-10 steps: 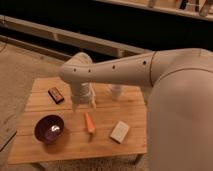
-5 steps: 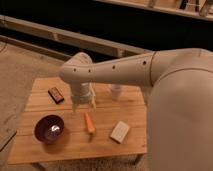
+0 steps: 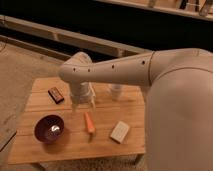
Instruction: Drag the ceramic bowl in a circle
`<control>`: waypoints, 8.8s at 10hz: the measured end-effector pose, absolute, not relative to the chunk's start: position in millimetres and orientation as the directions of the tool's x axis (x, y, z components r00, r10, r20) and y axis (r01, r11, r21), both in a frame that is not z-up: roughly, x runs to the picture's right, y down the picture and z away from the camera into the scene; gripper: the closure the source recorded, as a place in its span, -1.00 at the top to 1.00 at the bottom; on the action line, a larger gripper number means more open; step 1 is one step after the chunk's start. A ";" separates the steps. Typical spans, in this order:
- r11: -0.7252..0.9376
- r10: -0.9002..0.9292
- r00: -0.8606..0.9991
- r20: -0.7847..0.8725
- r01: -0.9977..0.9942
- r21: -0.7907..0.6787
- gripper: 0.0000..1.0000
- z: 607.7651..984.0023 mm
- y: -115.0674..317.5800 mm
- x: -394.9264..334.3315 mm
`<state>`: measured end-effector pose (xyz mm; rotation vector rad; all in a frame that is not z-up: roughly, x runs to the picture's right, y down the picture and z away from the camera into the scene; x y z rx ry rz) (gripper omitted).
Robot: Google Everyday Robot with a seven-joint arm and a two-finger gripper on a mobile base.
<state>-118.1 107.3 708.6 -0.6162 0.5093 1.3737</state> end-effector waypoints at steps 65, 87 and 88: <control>0.409 0.490 0.388 -0.781 -0.893 -0.188 -1.00 858.7 113.1 -161.2; 0.525 0.320 0.479 -0.817 -0.808 -0.268 -1.00 822.1 155.2 -142.4; 0.525 0.346 0.455 -0.820 -0.819 -0.233 -1.00 832.9 141.6 -136.4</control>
